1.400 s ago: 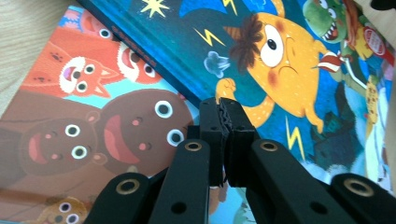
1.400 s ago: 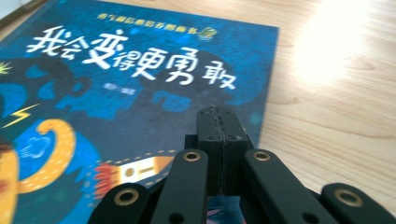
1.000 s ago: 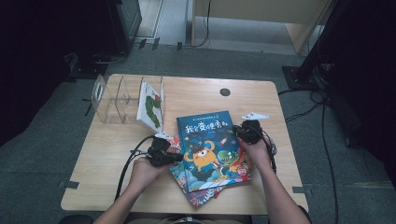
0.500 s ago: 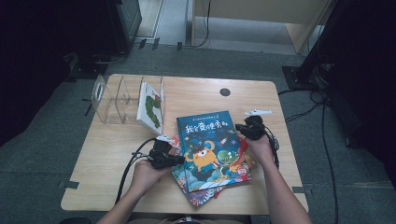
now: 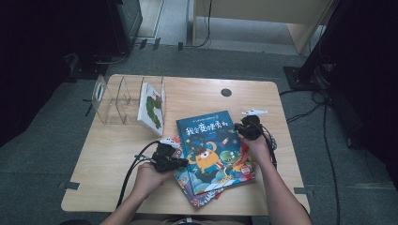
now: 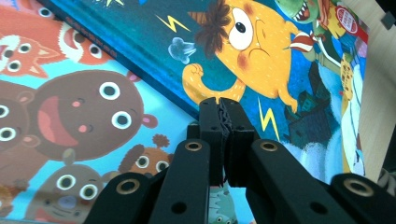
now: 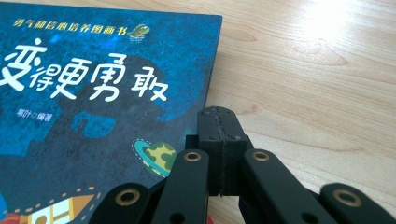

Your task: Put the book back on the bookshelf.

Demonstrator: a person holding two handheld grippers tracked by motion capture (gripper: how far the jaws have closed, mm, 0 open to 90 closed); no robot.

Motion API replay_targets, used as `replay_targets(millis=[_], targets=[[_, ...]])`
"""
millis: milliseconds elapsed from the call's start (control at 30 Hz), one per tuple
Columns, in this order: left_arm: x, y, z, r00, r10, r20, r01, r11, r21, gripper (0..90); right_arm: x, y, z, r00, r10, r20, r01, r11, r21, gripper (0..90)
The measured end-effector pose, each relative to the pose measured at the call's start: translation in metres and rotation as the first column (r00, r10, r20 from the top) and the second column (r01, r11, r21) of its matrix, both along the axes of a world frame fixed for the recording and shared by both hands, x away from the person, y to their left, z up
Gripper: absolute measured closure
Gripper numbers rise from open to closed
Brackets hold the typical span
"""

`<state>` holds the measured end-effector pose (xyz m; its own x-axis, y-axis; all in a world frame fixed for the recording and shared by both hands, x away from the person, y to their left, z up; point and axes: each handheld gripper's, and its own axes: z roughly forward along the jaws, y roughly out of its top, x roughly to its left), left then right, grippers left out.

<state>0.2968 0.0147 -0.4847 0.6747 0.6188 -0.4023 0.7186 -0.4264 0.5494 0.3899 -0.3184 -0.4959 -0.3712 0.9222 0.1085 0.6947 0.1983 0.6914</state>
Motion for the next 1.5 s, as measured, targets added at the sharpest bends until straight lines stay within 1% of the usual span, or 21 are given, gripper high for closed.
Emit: replay_targets(millis=[100,200,333,533,567,600,633,667,767,867,933,967,1000,1067,1133,1167,1233,1300,1400,1467,1500], targets=[[-0.003,-0.003,0.0,0.9999,-0.012,0.001,0.012,0.9999,0.0,88.9,0.0,0.002,-0.001,0.9999,-0.014,0.005,0.014,0.9999,0.0,90.0],[-0.006,-0.007,-0.001,0.9998,-0.021,-0.003,0.021,0.9998,-0.006,89.0,0.001,0.004,-0.002,0.9999,-0.012,-0.002,0.012,0.9998,-0.018,90.0],[-0.009,-0.012,-0.002,0.9995,-0.032,-0.005,0.031,0.9994,-0.014,89.1,0.002,0.007,-0.002,0.9998,-0.019,-0.005,0.019,0.9995,-0.025,90.0],[-0.012,-0.017,-0.002,0.9988,-0.046,-0.017,0.046,0.9986,-0.026,89.1,0.004,0.012,-0.002,0.9999,-0.016,0.004,0.016,0.9986,-0.05,90.0],[-0.011,-0.017,-0.003,0.9984,-0.051,-0.024,0.05,0.9983,-0.03,88.8,0.005,0.011,-0.003,1.0,-0.008,0.005,0.008,0.9987,-0.05,90.0],[-0.009,-0.016,-0.003,0.9981,-0.048,-0.038,0.047,0.9982,-0.039,88.4,0.006,0.009,-0.004,1.0,0.0,0.0,0.0,0.9994,-0.035,90.0],[-0.007,-0.014,-0.002,0.9987,-0.036,-0.037,0.035,0.9989,-0.029,87.0,0.008,0.007,-0.004,0.9999,-0.008,-0.009,0.008,0.9999,-0.015,90.0],[-0.006,-0.013,-0.002,0.9989,-0.035,-0.031,0.034,0.9992,-0.021,86.7,0.009,0.005,-0.004,0.9996,-0.023,-0.015,0.023,0.9997,-0.004,90.0],[0.0,-0.006,0.0,0.9998,-0.011,-0.017,0.011,0.9999,-0.011,86.7,0.008,0.003,-0.005,0.9996,-0.023,-0.019,0.023,0.9997,0.007,90.0],[0.008,0.002,0.004,0.9998,0.015,-0.011,-0.016,0.9997,-0.017,86.5,0.005,0.003,-0.003,0.9999,-0.011,-0.008,0.011,0.9999,0.009,90.0],[0.014,0.008,0.005,0.9995,0.03,-0.003,-0.03,0.9995,-0.009,86.6,0.003,0.003,-0.001,1.0,-0.009,0.001,0.009,0.9998,0.018,90.0],[0.016,0.01,0.006,0.9991,0.042,-0.002,-0.042,0.9991,-0.008,86.6,0.001,0.004,0.001,0.9999,-0.011,0.003,0.011,0.9999,0.011,90.0],[0.019,0.013,0.007,0.9986,0.053,-0.003,-0.053,0.9985,-0.016,86.5,-0.001,0.003,0.002,0.9999,-0.01,0.01,0.01,0.9999,0.008,90.0],[0.023,0.016,0.008,0.9981,0.062,0.0,-0.062,0.998,-0.011,86.2,-0.004,0.001,0.003,0.9998,-0.011,0.018,0.011,0.9997,0.02,90.0],[0.026,0.017,0.009,0.9978,0.065,0.01,-0.065,0.9979,0.0,84.6,-0.007,-0.002,0.005,0.9999,-0.009,0.013,0.008,0.9992,0.04,90.0],[0.028,0.018,0.01,0.9975,0.07,0.013,-0.07,0.9976,-0.003,83.9,-0.009,-0.003,0.006,0.9998,-0.007,0.016,0.007,0.9985,0.055,90.0],[0.031,0.019,0.011,0.9971,0.075,0.013,-0.075,0.9972,-0.005,82.8,-0.013,-0.003,0.007,0.9997,-0.003,0.024,0.001,0.9981,0.061,90.0],[0.035,0.02,0.012,0.9967,0.08,0.009,-0.08,0.9968,-0.003,78.6,-0.017,-0.003,0.008,0.9994,0.01,0.033,-0.012,0.9982,0.059,90.0],[0.04,0.021,0.013,0.9963,0.085,0.011,-0.085,0.9963,0.004,72.5,-0.023,-0.001,0.008,0.9993,0.024,0.03,-0.026,0.9972,0.071,88.1],[0.043,0.022,0.013,0.9957,0.092,0.007,-0.092,0.9958,0.0,66.5,-0.026,0.001,0.009,0.9986,0.038,0.036,-0.04,0.9969,0.067,86.2],[0.044,0.022,0.013,0.9962,0.087,0.003,-0.087,0.9962,0.002,63.8,-0.029,0.002,0.01,0.9983,0.044,0.038,-0.047,0.9965,0.07,85.3]])
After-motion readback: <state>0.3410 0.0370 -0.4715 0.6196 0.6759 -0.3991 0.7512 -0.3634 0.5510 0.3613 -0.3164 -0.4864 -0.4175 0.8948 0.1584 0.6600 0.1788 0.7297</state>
